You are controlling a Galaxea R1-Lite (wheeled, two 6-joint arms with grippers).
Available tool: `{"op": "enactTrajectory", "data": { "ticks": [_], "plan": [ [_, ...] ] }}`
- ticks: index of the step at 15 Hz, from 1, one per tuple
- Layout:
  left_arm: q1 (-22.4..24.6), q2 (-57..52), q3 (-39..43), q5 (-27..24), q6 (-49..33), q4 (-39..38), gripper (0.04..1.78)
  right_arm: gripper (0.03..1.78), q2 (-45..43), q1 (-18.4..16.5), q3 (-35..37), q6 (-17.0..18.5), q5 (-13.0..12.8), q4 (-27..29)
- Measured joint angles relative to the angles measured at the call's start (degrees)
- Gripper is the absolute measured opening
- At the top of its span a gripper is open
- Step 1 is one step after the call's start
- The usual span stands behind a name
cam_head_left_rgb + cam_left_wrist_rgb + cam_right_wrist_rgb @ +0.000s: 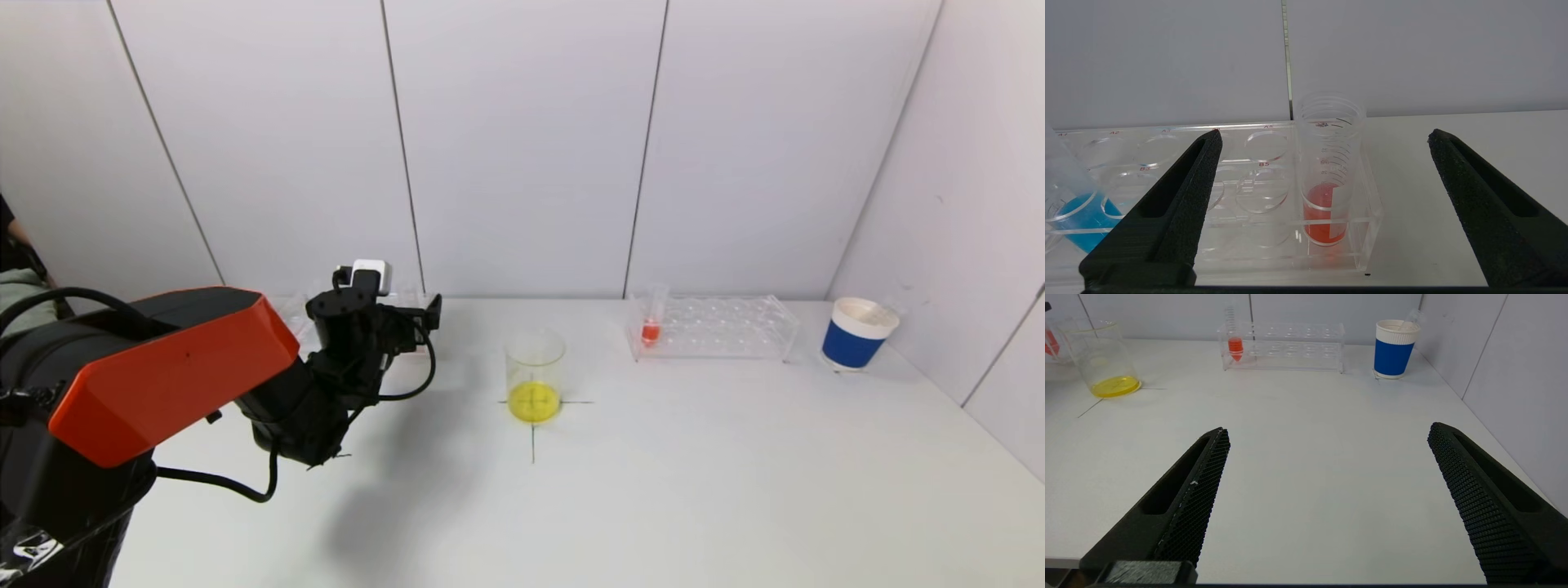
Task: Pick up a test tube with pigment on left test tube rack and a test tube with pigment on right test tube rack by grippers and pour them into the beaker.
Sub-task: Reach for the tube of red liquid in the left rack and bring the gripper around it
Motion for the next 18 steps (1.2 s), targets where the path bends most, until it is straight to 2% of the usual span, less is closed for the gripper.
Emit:
{"op": "enactTrajectory", "data": {
  "ticks": [18],
  "plan": [
    [0.2,4.4,-4.5,-0.1,2.5,-2.3,1.76,1.76,0.0,0.0,0.0,0.0,0.0,0.0]
  ]
}}
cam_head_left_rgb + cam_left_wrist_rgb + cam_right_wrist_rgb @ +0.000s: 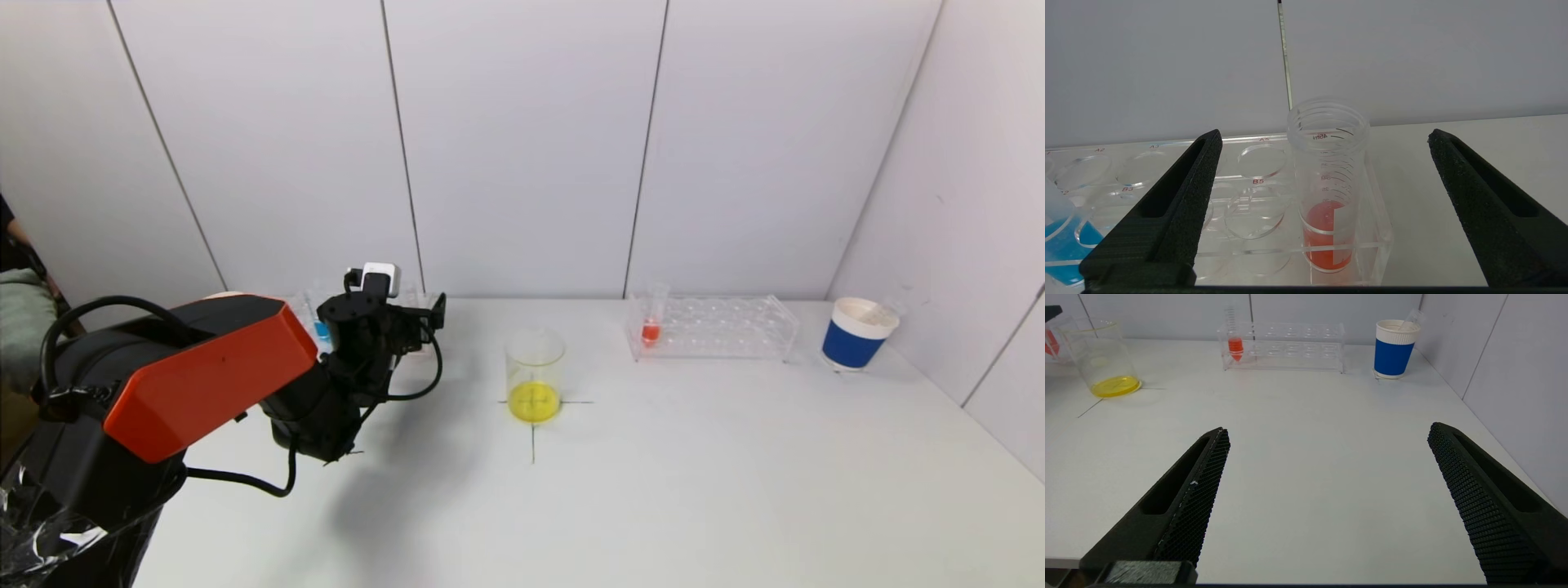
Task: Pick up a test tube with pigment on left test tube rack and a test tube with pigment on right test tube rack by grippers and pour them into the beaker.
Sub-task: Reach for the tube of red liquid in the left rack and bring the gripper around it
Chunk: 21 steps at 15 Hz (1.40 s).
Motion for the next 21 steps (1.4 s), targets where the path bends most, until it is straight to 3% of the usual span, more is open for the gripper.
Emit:
{"op": "enactTrajectory", "data": {
  "ticks": [21],
  "plan": [
    [0.0,0.0,-0.9,0.1,0.6,-0.1,1.76,1.76,0.0,0.0,0.0,0.0,0.0,0.0]
  ]
}}
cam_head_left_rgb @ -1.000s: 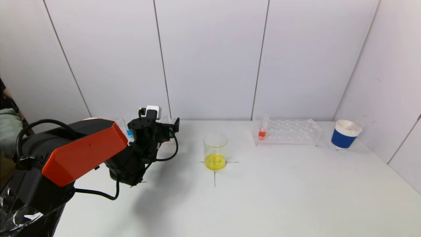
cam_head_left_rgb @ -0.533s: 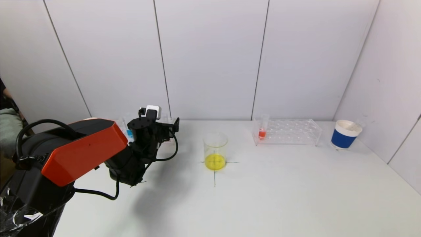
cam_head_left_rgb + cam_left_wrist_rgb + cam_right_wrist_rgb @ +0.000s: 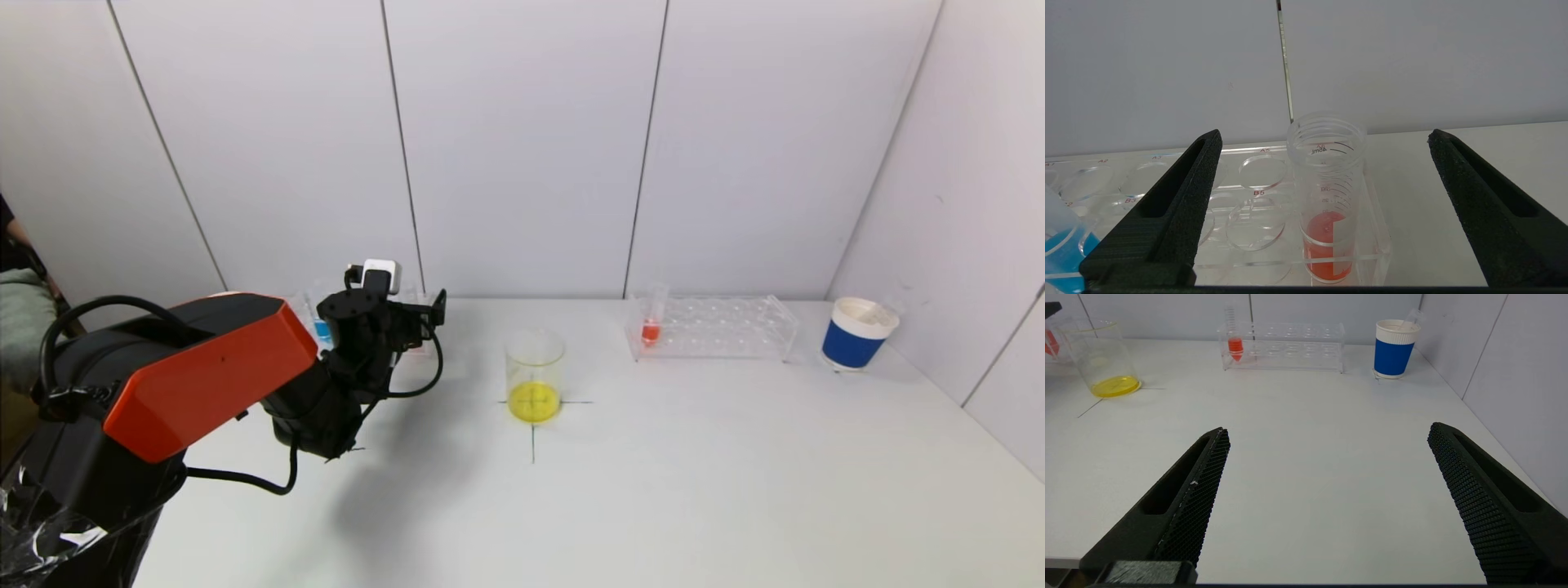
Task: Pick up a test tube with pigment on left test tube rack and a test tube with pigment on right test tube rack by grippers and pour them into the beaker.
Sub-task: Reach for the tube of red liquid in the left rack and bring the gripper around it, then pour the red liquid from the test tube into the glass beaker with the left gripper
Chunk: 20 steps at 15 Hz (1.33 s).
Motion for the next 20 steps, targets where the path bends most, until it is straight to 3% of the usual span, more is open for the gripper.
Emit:
{"op": "enactTrajectory", "data": {
  "ticks": [2,5,10,12,20],
  "plan": [
    [0.0,0.0,0.0,0.0,0.0,0.0,1.68,1.76,0.0,0.0,0.0,0.0,0.0,0.0],
    [0.0,0.0,-0.1,0.0,0.0,0.0,1.38,1.76,0.0,0.0,0.0,0.0,0.0,0.0],
    [0.0,0.0,-0.1,0.0,0.0,0.0,0.51,1.76,0.0,0.0,0.0,0.0,0.0,0.0],
    [0.0,0.0,-0.1,0.0,0.0,0.0,0.44,1.76,0.0,0.0,0.0,0.0,0.0,0.0],
    [0.0,0.1,-0.1,0.0,0.0,0.0,0.44,1.76,0.0,0.0,0.0,0.0,0.0,0.0]
  ]
}}
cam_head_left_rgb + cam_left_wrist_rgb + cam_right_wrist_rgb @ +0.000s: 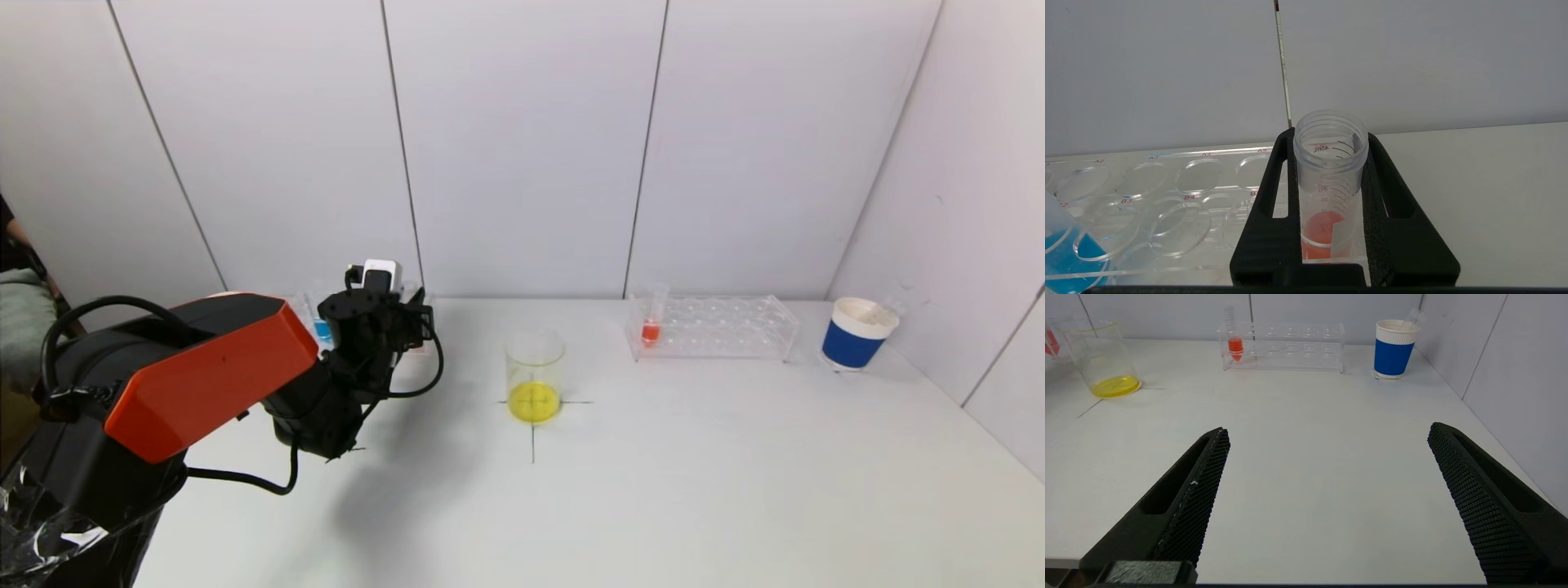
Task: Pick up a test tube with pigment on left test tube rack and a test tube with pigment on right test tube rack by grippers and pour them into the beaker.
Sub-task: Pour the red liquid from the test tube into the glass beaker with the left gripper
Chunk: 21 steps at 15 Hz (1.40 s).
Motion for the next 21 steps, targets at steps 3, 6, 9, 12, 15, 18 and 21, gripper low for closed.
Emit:
{"op": "enactTrajectory", "data": {
  "ticks": [3,6,9,12,15,18,21],
  "plan": [
    [0.0,-0.3,0.0,0.0,0.0,0.1,0.44,1.76,0.0,0.0,0.0,0.0,0.0,0.0],
    [0.0,-1.4,-0.3,0.0,0.2,1.0,0.44,1.76,0.0,0.0,0.0,0.0,0.0,0.0],
    [0.0,-4.4,-1.4,-0.1,0.7,4.3,0.44,1.76,0.0,0.0,0.0,0.0,0.0,0.0],
    [0.0,-9.1,-3.8,-0.2,0.7,10.3,0.44,1.76,0.0,0.0,0.0,0.0,0.0,0.0],
    [0.0,-13.6,-7.7,-0.2,0.7,17.5,0.44,1.76,0.0,0.0,0.0,0.0,0.0,0.0],
    [-0.6,-17.9,-15.8,-0.2,0.8,28.6,0.44,1.76,0.0,0.0,0.0,0.0,0.0,0.0],
    [-1.6,-20.2,-25.9,-1.2,1.2,39.5,0.44,1.76,0.0,0.0,0.0,0.0,0.0,0.0]
  ]
}}
